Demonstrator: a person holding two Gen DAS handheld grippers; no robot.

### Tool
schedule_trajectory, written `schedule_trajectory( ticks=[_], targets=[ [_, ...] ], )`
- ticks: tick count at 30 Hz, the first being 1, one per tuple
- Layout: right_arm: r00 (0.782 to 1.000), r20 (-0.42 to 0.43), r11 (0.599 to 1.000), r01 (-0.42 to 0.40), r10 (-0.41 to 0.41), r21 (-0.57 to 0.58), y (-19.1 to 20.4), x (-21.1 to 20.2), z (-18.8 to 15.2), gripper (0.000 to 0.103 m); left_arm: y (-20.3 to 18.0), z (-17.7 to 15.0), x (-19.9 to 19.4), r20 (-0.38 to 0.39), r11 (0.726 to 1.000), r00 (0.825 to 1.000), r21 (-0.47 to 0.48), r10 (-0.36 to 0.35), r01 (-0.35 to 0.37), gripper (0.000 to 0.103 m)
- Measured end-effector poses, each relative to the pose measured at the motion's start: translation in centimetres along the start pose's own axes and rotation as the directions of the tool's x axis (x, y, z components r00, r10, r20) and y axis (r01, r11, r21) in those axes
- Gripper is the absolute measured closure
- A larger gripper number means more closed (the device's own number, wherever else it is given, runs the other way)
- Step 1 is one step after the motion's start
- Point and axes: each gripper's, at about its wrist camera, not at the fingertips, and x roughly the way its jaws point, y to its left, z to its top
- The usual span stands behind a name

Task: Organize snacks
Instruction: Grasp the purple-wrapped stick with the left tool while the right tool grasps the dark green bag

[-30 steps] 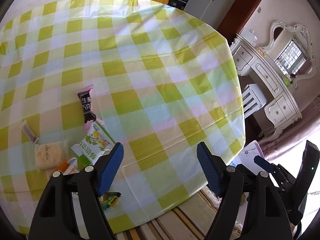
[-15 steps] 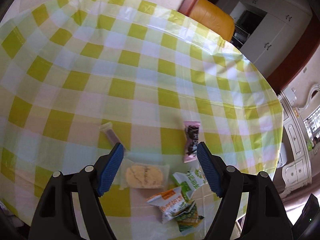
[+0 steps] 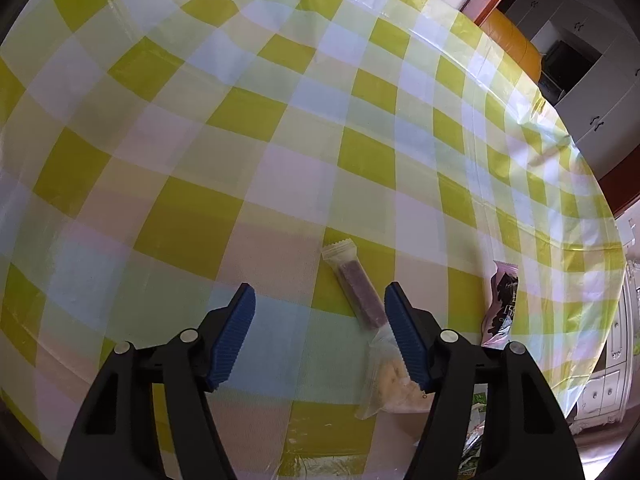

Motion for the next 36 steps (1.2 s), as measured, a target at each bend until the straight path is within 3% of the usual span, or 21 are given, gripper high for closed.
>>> schedule_trajectory(
  ticks=[10, 17, 24, 28, 36],
  targets=[
    [0.999, -0.053, 0.999, -0.016, 0.013, -0.048, 1.5, 1.8, 0.1, 0.027, -3.5, -0.4, 1.8, -0.004, 0.985, 0.996, 0.145, 0.091, -0.089, 0.043],
    [0.996, -0.089, 0.997, -0.007, 0.001, -0.070, 2.2, 3.2, 0.3, 0.027, -6.2, -1.3, 3.0, 0.047, 0.931, 0.978, 0.298, 0.205, -0.210, 0.051],
    [0.994, -0.107, 0.997, 0.016, -0.023, -0.072, 2.4, 4.1, 0.5, 0.027, -6.9, -1.8, 2.9, 0.063, 0.921, 0.982, 0.341, 0.176, -0.187, 0.067],
    [0.992, -0.123, 0.998, 0.022, -0.029, -0.062, 2.3, 4.8, 0.8, 0.029, -7.0, -1.9, 2.8, 0.061, 0.923, 0.985, 0.345, 0.162, -0.173, 0.088],
    [0.987, -0.156, 0.999, 0.020, -0.025, -0.036, 1.8, 5.6, 0.8, 0.043, -6.1, -1.8, 2.5, 0.050, 0.943, 0.992, 0.308, 0.116, -0.125, 0.090]
  ],
)
